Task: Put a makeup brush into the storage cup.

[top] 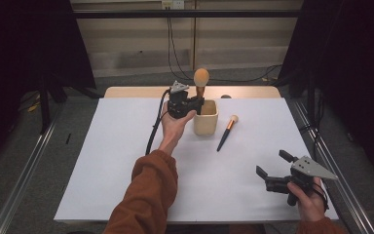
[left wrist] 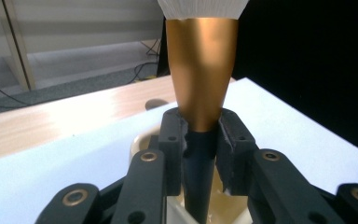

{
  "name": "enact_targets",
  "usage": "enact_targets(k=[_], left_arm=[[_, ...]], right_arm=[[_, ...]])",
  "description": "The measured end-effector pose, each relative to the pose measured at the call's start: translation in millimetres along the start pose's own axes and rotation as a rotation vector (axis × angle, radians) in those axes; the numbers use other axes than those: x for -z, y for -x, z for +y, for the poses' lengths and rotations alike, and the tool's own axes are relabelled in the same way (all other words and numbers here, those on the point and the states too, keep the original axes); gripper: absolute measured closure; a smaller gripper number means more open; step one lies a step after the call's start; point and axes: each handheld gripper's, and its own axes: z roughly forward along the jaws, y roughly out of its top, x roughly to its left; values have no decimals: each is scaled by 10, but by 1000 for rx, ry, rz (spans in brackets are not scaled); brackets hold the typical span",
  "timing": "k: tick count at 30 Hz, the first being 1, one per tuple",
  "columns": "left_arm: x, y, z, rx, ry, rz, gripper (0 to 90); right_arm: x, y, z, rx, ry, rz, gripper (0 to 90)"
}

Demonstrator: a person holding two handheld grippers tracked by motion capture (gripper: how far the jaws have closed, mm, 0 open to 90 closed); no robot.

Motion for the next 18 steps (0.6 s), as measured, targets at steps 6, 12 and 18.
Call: enact_targets(k=[6, 12, 18], left_arm=[[-24, 9, -48, -12, -24, 0, 739], [-43, 16, -68, -19, -48, 0, 738], [-63, 11, -91, -8, -64, -12, 725]], right_arm=[[-4, -2, 1, 1, 0, -1, 0], [-3, -1, 0, 1, 0, 0, 0], [-1, -3, 1, -1, 0, 1, 0]])
